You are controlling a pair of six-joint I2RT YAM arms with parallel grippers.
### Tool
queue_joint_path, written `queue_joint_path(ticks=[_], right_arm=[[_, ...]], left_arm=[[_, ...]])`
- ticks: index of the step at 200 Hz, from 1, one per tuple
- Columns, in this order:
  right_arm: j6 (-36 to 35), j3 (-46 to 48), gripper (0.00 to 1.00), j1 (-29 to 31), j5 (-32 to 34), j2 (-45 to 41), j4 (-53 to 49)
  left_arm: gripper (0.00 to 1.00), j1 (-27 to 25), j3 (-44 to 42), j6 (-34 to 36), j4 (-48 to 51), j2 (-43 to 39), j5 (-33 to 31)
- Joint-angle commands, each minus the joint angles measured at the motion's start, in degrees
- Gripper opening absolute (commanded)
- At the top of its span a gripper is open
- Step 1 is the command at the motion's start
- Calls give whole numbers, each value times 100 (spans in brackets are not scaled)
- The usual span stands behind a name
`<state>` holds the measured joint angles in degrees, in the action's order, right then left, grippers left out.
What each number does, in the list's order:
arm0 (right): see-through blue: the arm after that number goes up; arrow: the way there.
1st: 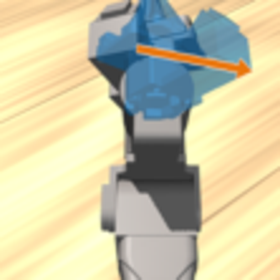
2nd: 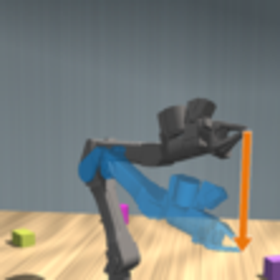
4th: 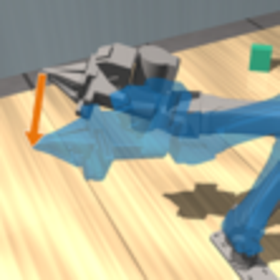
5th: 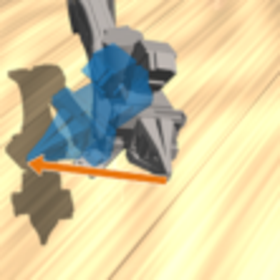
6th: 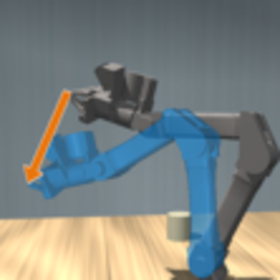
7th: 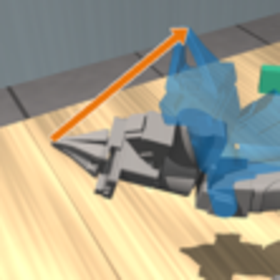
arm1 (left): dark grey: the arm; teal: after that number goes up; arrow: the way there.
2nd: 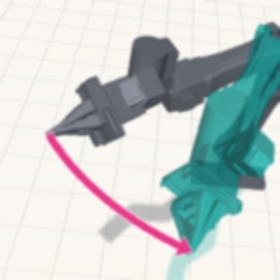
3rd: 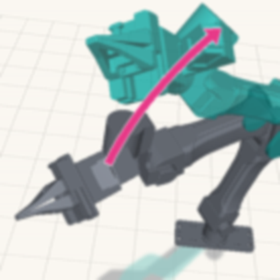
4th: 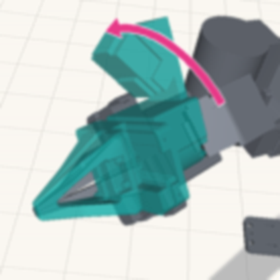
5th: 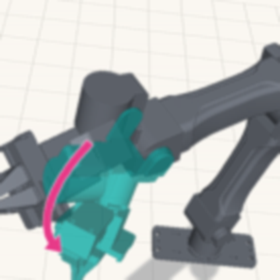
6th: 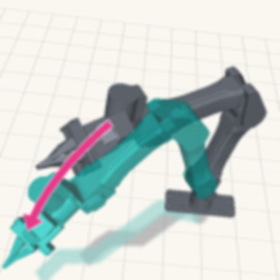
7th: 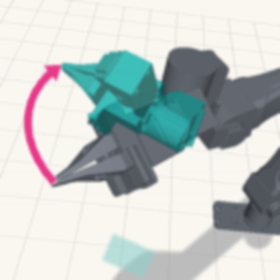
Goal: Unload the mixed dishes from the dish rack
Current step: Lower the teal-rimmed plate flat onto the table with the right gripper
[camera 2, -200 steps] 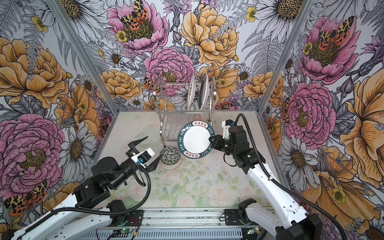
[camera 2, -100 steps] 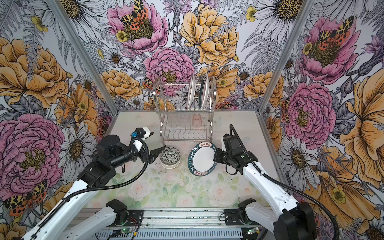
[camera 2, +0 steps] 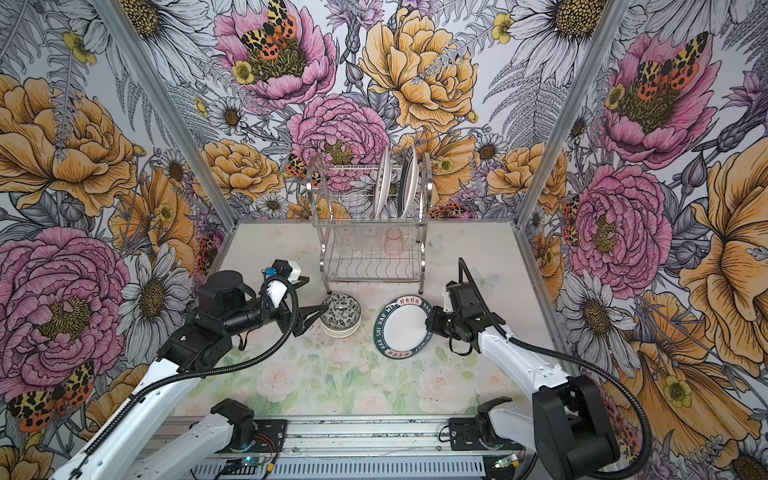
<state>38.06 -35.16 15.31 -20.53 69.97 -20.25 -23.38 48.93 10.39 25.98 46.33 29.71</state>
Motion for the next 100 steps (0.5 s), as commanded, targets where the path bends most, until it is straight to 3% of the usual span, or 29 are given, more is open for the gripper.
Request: queue_joint_path(ticks=[1,20,37,58,100], right_arm=[[4,-64,0,-55,-373,210,597],[17,23,0,-112,-257,273,667],[44,164,12,-174,-245,293,818],[37,237,20,-210,-293,396,929],[203,324,23,-213,-336,704,1250]], left_arm=[[99,35,-56,-59,115,-114,157],[99,46,-37,-64,199,-148,149],[99,39,-39,-64,208,-184,122],[99,39,-31,-7,241,-181,126],[99,35,72,42,338,-97,189]])
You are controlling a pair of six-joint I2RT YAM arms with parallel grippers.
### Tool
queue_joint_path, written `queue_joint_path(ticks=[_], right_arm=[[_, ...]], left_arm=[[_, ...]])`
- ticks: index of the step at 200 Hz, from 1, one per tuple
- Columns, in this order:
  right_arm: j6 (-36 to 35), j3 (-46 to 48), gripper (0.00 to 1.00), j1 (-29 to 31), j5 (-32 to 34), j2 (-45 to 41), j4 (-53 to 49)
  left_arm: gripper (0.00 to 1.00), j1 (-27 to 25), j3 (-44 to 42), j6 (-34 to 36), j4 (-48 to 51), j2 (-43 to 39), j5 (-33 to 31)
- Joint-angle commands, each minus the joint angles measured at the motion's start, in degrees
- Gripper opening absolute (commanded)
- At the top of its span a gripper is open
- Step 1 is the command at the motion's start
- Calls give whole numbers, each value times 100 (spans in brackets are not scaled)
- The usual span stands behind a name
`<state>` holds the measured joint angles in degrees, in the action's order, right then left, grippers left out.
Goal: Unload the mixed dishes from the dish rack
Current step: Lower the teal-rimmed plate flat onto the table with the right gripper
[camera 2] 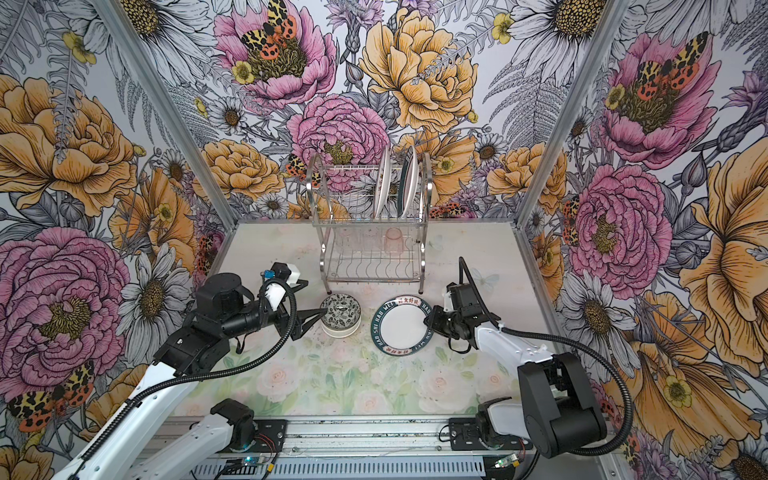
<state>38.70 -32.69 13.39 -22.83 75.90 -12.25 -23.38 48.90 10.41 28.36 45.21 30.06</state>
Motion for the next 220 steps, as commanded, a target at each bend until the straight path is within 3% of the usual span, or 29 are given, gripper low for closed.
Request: queue_joint_path(ticks=[1,135,220], right_arm=[[147,78,23,-21,-107,115,451],[625,498,28,305,183,-76,571],[632,517,52,230,827,-840,81]], left_arm=[[99,31,75,44,100,14,152],[99,-184,307,215,103,98,-299],[99,-369,648,95,30,222,-808]])
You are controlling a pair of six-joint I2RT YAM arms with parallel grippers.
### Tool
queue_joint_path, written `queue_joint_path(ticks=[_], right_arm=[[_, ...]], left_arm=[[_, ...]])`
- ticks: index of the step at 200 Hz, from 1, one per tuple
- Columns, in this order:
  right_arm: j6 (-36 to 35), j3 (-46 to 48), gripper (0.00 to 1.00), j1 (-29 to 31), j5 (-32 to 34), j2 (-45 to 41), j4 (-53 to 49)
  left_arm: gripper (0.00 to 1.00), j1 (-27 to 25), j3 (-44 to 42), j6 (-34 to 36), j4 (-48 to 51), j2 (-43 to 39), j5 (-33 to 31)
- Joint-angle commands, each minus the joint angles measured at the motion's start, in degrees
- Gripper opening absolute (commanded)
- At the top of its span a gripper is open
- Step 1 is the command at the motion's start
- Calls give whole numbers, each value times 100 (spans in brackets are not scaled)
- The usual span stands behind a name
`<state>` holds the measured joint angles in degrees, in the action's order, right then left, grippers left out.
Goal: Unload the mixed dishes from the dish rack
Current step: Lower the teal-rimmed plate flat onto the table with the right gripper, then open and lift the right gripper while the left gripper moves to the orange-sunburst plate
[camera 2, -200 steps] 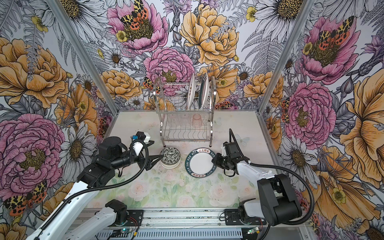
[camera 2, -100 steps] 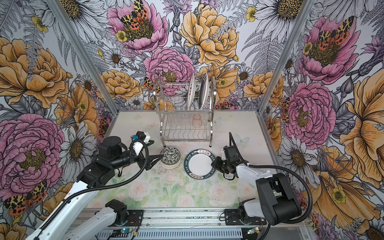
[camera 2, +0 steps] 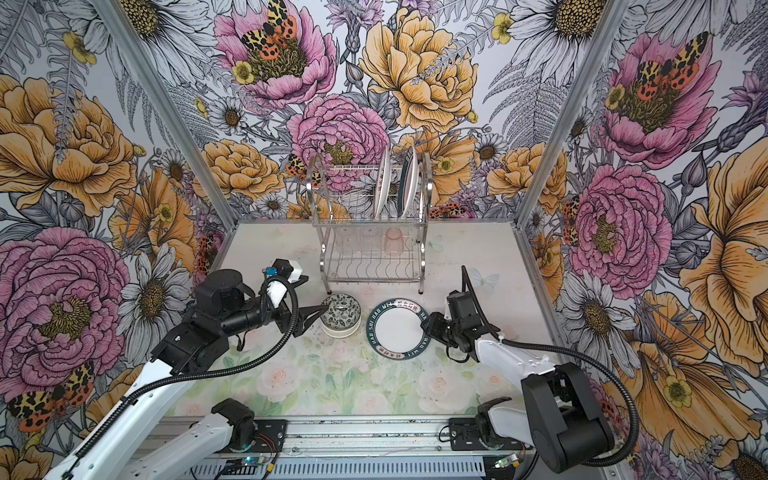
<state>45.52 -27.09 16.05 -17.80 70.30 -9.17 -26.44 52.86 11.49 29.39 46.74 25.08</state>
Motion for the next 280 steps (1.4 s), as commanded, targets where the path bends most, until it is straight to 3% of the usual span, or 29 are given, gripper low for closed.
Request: queue_joint_path(ticks=[1,42,73,117,167,222,280], right_arm=[[-60,-47,52,-30,332,-294,-235],[-634,-565,64,-14,639,-878,-942],[-1098,-825,99,102,913,-1509,-1069],[-1747,-1059,100,430,1376,-2213,-1035],[-2627,-944,100,801,1775,-2773,-300],[-2759,-163,100,820,1597,-3390,1755],[-2978,-240,100,823,1569,-3280,1871]], left_arm=[[99,-63,260,-13,-86,75,-310],[99,-151,617,-240,-525,375,-742],[99,-230,1130,-331,-582,627,-1359],[99,-264,2072,-558,-578,1277,-1825],[99,-416,2853,-418,-857,2412,-1476],[98,-577,3947,-317,-933,3727,-1561],[89,-674,4776,-323,-935,4688,-1413]])
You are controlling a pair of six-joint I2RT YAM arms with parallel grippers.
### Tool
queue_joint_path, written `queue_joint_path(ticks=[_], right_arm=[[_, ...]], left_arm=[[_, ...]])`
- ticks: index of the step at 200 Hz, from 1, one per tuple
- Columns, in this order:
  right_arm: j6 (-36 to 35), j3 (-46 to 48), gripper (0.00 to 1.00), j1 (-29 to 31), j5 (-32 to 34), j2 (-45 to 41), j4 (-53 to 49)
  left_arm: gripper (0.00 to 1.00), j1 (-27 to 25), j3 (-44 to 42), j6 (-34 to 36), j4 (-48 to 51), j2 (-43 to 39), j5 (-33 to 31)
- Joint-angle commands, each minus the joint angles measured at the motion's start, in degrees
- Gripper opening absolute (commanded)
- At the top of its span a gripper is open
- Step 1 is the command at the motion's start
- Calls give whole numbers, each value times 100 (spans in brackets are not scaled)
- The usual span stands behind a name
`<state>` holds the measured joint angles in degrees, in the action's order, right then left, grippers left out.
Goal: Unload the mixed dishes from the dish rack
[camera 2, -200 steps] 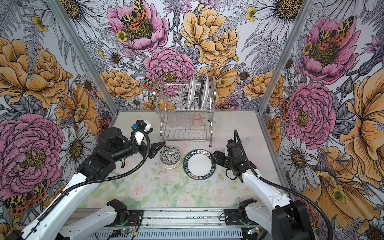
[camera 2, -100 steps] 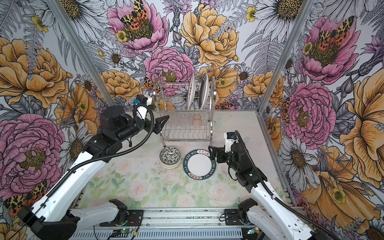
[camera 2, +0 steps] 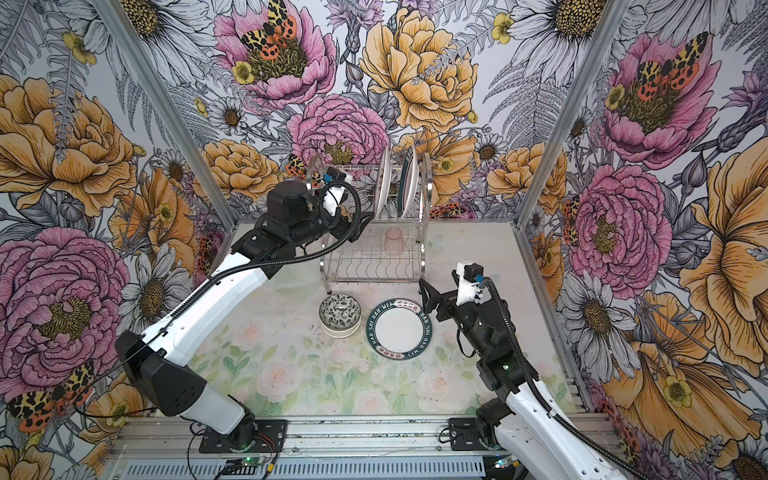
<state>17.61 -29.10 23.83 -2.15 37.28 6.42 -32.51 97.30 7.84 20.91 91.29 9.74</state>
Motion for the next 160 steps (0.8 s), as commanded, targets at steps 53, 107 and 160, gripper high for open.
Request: queue_joint_path(ticks=[53,107,160], right_arm=[[-205,34,100,46,144,-28,266],[-239,-9,100,42,438,-97,-22],[-118,46,100,42,903,-418,-289]], left_arm=[[79,-57,833,-43,-162,777,316],[69,-71,1216,-172,-227,1221,238],[58,-49,1372,-285,-382,1578,264]])
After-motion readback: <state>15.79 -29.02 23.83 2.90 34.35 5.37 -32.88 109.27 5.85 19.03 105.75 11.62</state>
